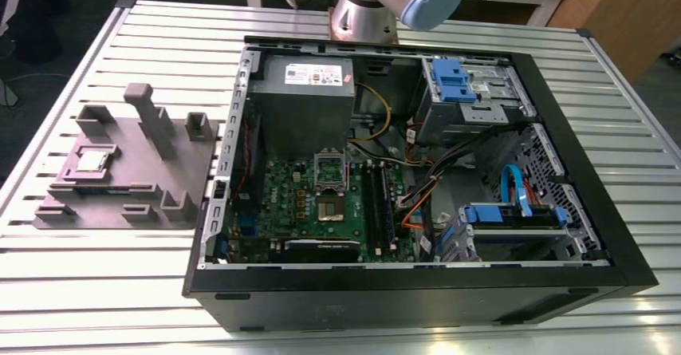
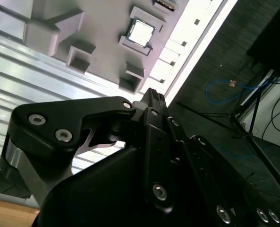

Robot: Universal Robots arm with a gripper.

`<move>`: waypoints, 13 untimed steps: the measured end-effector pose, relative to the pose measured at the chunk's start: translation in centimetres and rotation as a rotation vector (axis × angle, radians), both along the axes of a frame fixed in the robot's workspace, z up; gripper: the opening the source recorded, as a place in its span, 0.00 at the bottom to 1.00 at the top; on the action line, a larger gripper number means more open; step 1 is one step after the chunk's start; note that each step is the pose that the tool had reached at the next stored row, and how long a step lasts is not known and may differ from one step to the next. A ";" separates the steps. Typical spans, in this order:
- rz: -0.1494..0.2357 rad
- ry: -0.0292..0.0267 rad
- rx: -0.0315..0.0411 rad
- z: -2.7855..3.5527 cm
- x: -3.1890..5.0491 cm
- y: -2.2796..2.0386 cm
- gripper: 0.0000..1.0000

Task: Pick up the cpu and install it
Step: 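Reach for the cpu, then pick up the cpu and move it towards the insertion slot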

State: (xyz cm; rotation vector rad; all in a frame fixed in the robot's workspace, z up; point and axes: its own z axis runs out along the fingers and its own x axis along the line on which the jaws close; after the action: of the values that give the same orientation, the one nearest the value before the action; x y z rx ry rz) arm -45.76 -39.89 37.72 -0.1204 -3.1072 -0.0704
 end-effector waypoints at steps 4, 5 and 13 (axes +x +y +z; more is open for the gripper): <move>0.000 0.0001 0.0000 0.00 -0.13 0.00 0.10; 0.000 0.0001 0.0000 0.00 -0.13 0.00 0.10; 0.000 0.0000 0.0001 0.00 -0.16 0.00 0.10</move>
State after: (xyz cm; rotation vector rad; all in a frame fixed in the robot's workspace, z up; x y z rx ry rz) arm -45.92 -39.89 37.72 -0.1204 -3.1072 -0.0705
